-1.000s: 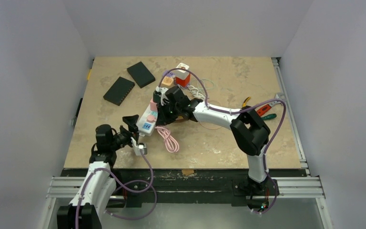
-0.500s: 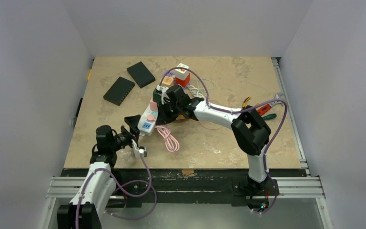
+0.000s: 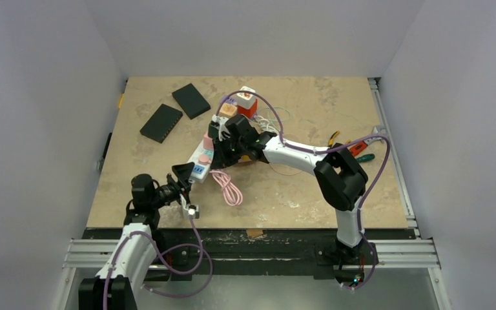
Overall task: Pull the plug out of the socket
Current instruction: Remove the plug from the socket.
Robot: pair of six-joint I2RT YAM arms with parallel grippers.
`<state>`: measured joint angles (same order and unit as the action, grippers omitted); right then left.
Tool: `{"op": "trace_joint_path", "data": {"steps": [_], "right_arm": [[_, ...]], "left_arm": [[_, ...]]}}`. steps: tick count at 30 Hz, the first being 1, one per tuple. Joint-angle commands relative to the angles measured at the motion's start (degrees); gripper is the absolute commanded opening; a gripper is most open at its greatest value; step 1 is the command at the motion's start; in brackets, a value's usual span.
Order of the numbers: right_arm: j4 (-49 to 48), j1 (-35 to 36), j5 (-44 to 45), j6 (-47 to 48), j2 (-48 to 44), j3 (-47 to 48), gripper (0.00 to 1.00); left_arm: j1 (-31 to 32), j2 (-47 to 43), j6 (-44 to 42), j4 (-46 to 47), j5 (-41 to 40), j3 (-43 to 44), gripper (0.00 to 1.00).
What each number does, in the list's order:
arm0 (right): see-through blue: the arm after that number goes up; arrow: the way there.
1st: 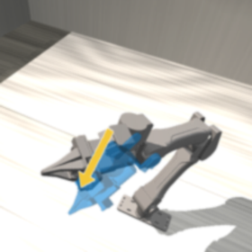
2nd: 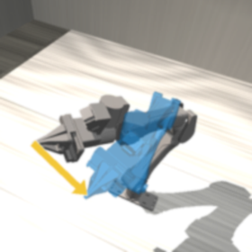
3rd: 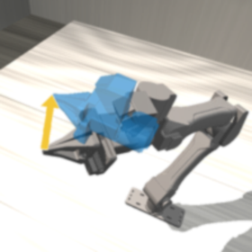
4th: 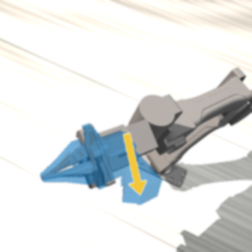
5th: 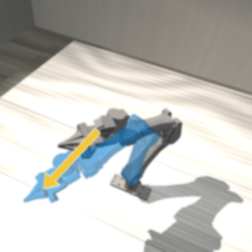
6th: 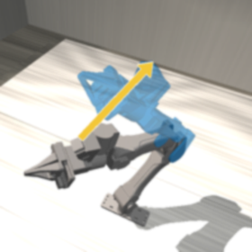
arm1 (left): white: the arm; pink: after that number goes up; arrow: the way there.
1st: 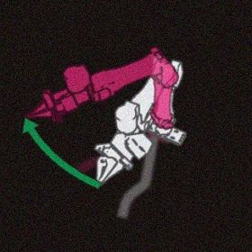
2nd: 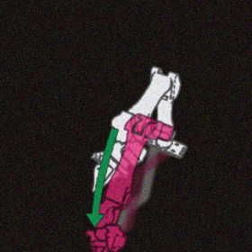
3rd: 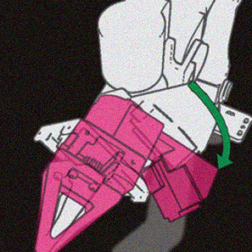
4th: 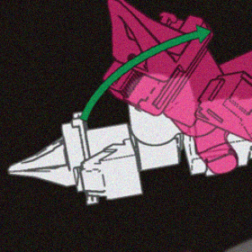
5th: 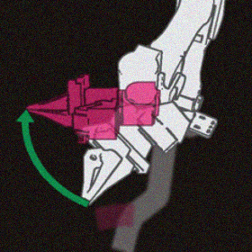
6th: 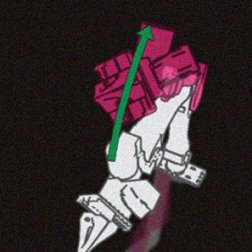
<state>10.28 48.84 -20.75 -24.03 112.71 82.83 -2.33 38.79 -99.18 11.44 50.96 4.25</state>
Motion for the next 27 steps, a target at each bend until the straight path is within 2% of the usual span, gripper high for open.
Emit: {"op": "trace_joint_path", "data": {"steps": [1, 6, 14, 16, 19, 22, 24, 27], "right_arm": [[-6.4, 0.9, -7.3, -2.0, -7.1, 4.6, 0.0], [-6.2, 0.6, -8.6, -2.0, -7.3, 5.1, 0.0], [-5.2, 0.7, -10.7, -1.2, -5.9, 4.4, 0.0], [-4.9, 0.6, -10.9, -1.1, -5.4, 4.5, 0.0], [-3.6, 0.6, -10.3, -0.4, -4.8, 5.7, 0.0], [-4.2, -0.2, -9.9, -0.8, -5.2, 5.9, 0.0], [-5.4, -0.7, -9.8, -1.4, -6.0, 5.3, 0.0], [-8.8, -1.2, -9.3, -3.1, -7.6, 2.9, 0.0]], "left_arm": [[0.0, -0.2, 4.2, 6.8, 2.6, 0.0, 0.52], [0.0, -0.3, 4.0, 6.3, 2.3, -0.1, 0.3], [0.0, 2.1, 1.1, 7.3, 4.5, 0.1, 0.28], [0.0, 2.4, -3.3, 3.0, 4.9, 0.7, 0.25], [0.0, 2.1, -13.7, -9.1, 4.6, 2.4, 0.15], [0.0, 2.4, -19.4, -17.9, 2.8, 3.7, 0.06], [0.0, 2.7, -21.4, -21.7, 0.9, 4.3, 0.0], [0.0, 2.7, -20.8, -24.1, -1.5, 4.8, 0.0]]}}
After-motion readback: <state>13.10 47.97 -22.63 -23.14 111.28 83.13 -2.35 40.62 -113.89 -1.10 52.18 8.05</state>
